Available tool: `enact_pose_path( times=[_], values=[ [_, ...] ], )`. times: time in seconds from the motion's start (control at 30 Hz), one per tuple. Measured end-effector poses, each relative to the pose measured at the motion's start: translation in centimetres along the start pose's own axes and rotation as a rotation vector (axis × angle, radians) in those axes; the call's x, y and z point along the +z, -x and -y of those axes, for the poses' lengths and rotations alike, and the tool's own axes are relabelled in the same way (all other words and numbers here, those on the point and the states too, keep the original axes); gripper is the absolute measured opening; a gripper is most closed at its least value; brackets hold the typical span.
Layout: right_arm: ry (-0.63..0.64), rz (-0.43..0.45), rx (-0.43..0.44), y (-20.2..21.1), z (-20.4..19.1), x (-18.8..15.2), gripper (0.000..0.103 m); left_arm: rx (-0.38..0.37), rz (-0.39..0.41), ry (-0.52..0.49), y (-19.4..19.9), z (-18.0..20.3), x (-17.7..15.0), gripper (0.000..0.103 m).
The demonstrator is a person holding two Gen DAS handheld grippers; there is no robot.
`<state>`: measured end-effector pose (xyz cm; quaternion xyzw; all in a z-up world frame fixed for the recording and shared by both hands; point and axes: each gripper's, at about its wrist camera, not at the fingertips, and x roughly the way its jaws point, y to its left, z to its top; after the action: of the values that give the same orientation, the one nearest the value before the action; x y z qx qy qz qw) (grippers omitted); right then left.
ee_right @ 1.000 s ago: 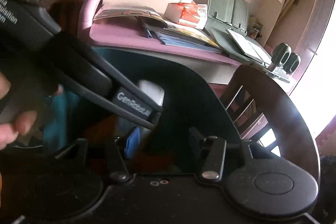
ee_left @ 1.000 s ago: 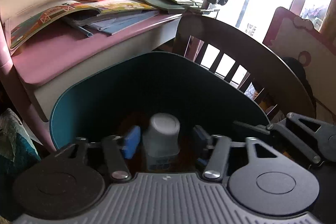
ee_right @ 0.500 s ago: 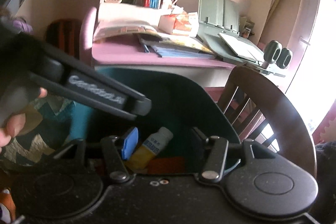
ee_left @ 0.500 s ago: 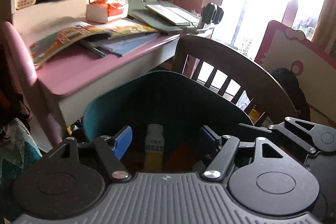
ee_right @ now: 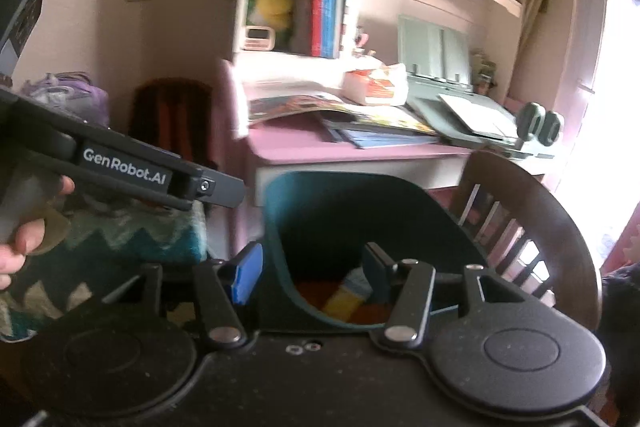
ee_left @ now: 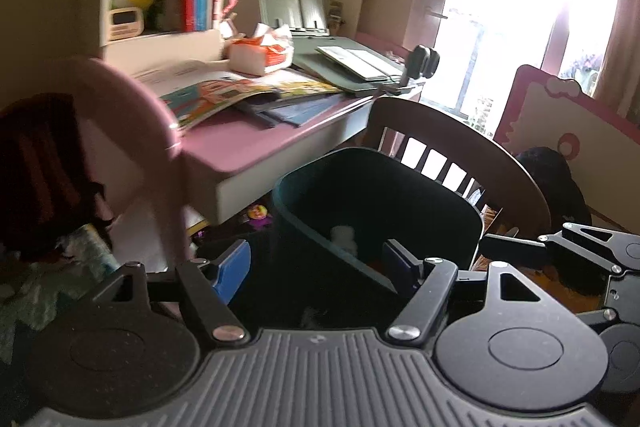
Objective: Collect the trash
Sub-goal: 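Move both open tools back down to the remaining trash on the floor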
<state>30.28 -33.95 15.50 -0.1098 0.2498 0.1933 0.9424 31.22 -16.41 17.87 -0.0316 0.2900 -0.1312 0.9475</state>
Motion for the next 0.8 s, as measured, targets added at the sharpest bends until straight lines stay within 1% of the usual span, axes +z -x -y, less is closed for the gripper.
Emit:
enact_pose_path(
  times=[0.03, 0.07, 0.2, 0.3, 0.4, 0.5, 0.6, 0.63, 0.7, 0.8],
  values=[
    [-0.001, 0.002, 0.011, 0.3, -0.6, 0.0, 0.055, 0.007, 0.004, 0.005, 0.8, -0.6, -0.4, 0.079],
    [-0.003, 0.003, 0.026, 0.5, -1.4, 0.0, 0.055, 0.016, 0.01, 0.009, 1.6, -1.3, -0.9, 0.08],
    [-0.03, -0.006, 0.095, 0.7, -4.1, -0.1, 0.055, 0.034, 0.015, 0.029, 4.4, -4.1, -2.9, 0.08],
    [-0.053, -0.025, 0.161, 0.2, -6.2, -0.4, 0.055, 0.047, 0.021, 0.049, 6.4, -6.3, -4.6, 0.083],
    [-0.071, -0.048, 0.212, -0.7, -8.6, -0.9, 0.055, 0.065, 0.021, 0.07, 7.9, -8.6, -6.5, 0.084],
    [-0.086, -0.076, 0.271, -2.0, -11.3, -1.8, 0.055, 0.077, 0.005, 0.112, 8.9, -11.2, -8.5, 0.085],
    [-0.103, -0.081, 0.312, -3.6, -14.0, -3.1, 0.055, 0.094, 0.007, 0.146, 9.6, -13.8, -10.7, 0.095],
    [-0.116, -0.09, 0.321, -4.2, -14.8, -3.5, 0.055, 0.106, 0.01, 0.15, 9.7, -14.7, -11.5, 0.1],
    [-0.16, -0.122, 0.348, -6.1, -16.2, -4.6, 0.055, 0.13, 0.015, 0.16, 9.7, -16.4, -13.0, 0.102],
    [-0.229, -0.182, 0.355, -9.3, -18.2, -6.7, 0.056, 0.153, 0.004, 0.193, 8.8, -19.4, -15.7, 0.102]
  ],
)
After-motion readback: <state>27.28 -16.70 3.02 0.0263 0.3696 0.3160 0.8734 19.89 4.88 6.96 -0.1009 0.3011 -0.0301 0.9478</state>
